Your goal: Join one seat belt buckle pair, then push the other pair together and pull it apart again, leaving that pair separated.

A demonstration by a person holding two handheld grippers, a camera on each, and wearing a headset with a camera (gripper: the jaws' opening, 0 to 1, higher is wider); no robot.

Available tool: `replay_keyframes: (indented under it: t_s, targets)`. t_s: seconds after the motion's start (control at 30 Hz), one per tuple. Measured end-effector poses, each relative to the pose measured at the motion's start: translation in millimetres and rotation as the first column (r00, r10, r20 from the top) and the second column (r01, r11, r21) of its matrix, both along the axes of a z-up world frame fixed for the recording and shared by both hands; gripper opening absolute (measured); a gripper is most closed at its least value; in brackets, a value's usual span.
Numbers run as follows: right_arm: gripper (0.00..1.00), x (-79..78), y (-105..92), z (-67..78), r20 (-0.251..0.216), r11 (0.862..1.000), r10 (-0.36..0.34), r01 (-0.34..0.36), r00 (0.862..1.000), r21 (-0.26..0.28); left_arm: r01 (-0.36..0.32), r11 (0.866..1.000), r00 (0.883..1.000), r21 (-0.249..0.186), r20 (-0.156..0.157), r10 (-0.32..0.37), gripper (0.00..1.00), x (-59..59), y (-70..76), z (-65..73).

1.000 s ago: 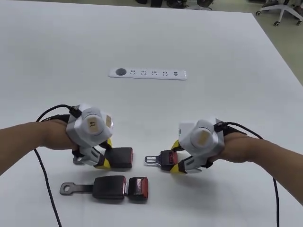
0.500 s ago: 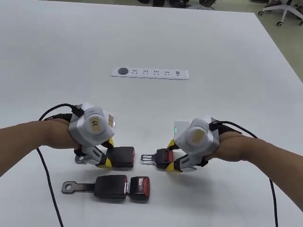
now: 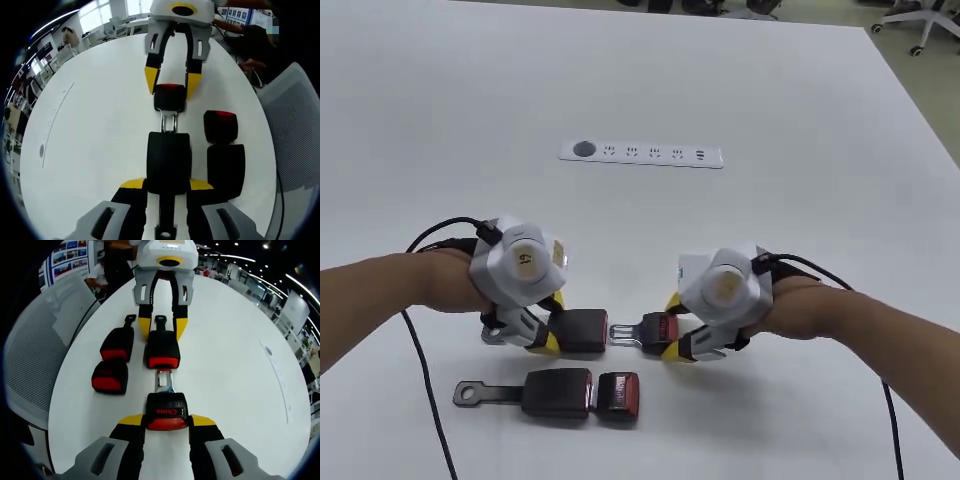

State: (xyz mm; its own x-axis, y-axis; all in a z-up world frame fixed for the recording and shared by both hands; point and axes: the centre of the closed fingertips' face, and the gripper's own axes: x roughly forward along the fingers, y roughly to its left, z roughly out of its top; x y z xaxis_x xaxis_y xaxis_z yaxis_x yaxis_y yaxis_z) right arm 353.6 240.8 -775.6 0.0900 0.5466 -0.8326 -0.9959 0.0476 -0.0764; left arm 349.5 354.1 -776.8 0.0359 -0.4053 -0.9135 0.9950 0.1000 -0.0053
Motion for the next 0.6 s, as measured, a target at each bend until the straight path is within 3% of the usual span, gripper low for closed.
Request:
replay_keyframes:
  t_s: [0.6]
  targets:
    - [0.31,0.1,18.4,-2.2,0.006,1.000,0.010,-0.010,1.000,0.016,0.003,1.000,1.000,-0.004,0.003,-0.003,0.31,0.4,0.3,-0.7]
